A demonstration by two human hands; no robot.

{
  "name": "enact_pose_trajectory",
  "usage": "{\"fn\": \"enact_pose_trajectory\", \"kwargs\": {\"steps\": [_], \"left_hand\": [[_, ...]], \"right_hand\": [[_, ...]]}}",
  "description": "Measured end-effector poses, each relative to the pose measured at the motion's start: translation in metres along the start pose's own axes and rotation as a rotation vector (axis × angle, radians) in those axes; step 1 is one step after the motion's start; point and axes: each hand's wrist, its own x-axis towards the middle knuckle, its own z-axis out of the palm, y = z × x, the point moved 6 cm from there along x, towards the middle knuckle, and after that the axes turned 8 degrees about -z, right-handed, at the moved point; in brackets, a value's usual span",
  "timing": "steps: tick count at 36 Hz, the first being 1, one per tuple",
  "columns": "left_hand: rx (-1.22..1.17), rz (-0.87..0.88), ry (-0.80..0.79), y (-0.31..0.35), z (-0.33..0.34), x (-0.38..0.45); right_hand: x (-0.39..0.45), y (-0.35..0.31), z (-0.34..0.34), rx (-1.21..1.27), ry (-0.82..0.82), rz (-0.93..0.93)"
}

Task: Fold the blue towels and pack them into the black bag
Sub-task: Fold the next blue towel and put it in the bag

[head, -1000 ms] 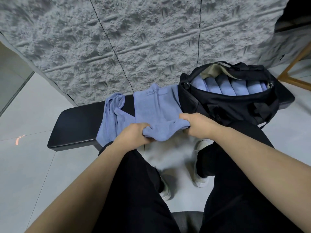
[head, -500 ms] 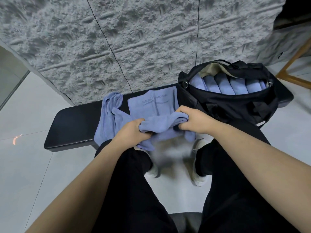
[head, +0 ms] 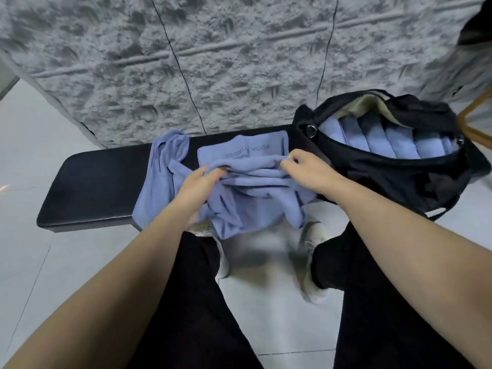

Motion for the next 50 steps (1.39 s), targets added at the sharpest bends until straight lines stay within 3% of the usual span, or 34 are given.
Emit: {"fn": "enact_pose_trajectory", "kwargs": {"steps": [4, 8, 11, 16, 22, 27, 33, 45, 50], "left_hand": [[-0.11, -0.02, 0.035, -0.005, -0.011, 0.025], [-0.103, 0.071, 0.135, 0.007, -0.016, 0.029], [-0.11, 0.117, 0.093, 0.011, -0.014, 0.036], [-0.245, 0.024, 0.021, 0.009, -0.016, 0.045], [-0.307, -0.009, 0.135, 0.005, -0.025, 0.049], [-0.393, -0.053, 0.028, 0.004, -0.021, 0.053], [-0.416, -0.15, 0.039, -0.008, -0.026, 0.058], [-0.292, -0.097, -0.129, -0.006, -0.022, 0.055], [-0.399, -0.08, -0.011, -0.005, -0.023, 0.064]], "right_hand": [[0.019, 0.0, 0.006, 0.137, 0.014, 0.083], [0.037, 0.006, 0.007, 0.238, 0.099, 0.125], [0.046, 0.007, 0.005, 0.284, 0.127, 0.095], [0.053, 0.009, -0.001, 0.229, 0.091, 0.025], [0.053, 0.007, -0.008, 0.244, 0.176, -0.027], [0.053, 0.007, -0.01, 0.326, 0.192, 0.025], [0.056, 0.014, -0.005, 0.506, 0.172, 0.103], [0.056, 0.032, -0.019, 0.363, 0.231, 0.191], [0.062, 0.031, -0.016, 0.295, 0.254, 0.112]]}}
